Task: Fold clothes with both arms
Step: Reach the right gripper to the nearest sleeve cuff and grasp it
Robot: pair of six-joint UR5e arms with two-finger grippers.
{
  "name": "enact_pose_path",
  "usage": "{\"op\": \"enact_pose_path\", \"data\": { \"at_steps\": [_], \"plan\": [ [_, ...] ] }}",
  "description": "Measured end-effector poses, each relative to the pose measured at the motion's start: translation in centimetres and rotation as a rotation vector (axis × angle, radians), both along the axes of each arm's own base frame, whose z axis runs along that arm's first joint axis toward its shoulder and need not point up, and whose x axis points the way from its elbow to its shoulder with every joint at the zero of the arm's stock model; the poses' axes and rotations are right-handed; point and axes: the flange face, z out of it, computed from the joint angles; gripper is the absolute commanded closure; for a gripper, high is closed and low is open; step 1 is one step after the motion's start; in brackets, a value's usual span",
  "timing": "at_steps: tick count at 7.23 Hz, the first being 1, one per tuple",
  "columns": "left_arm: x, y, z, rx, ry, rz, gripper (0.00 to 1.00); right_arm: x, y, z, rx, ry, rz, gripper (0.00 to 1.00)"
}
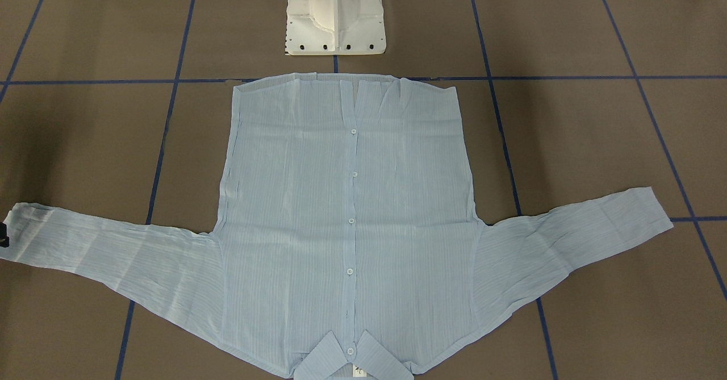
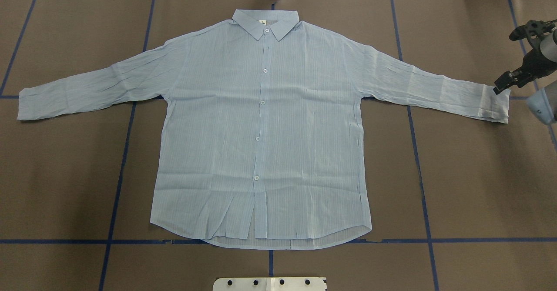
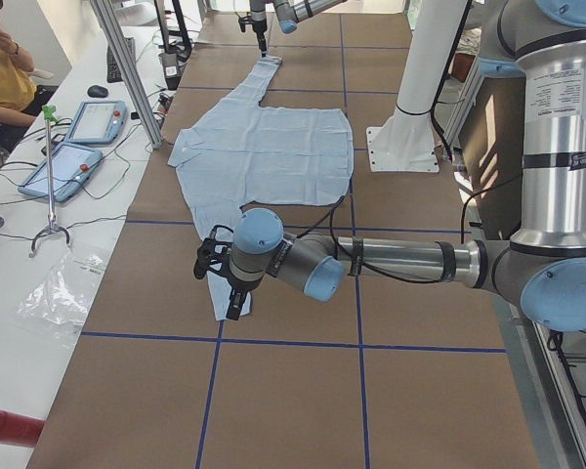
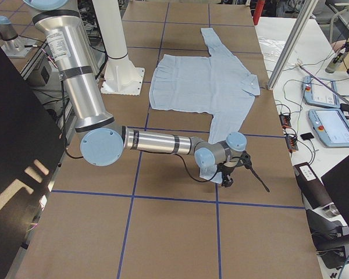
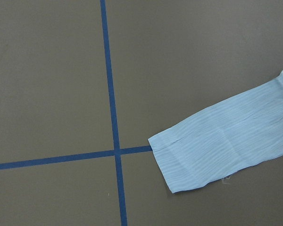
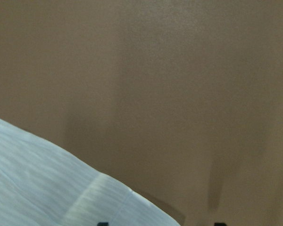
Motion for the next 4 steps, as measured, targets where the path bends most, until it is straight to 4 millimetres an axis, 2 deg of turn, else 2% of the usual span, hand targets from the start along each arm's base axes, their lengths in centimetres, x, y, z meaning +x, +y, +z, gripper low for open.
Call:
{"op": "enact_pose_path", "data": {
  "at_steps": [2,4],
  "plan": [
    [0.04,-0.02,0.01,0.001,0.000,0.001,0.00,-0.04,0.00,0.27,-0.006,0.002,0.000,0.40],
    [0.04,-0.03,0.00,0.002,-0.001,0.001,0.00,0.14,0.29,0.74,-0.015,0.003,0.002,0.41]
  ]
}}
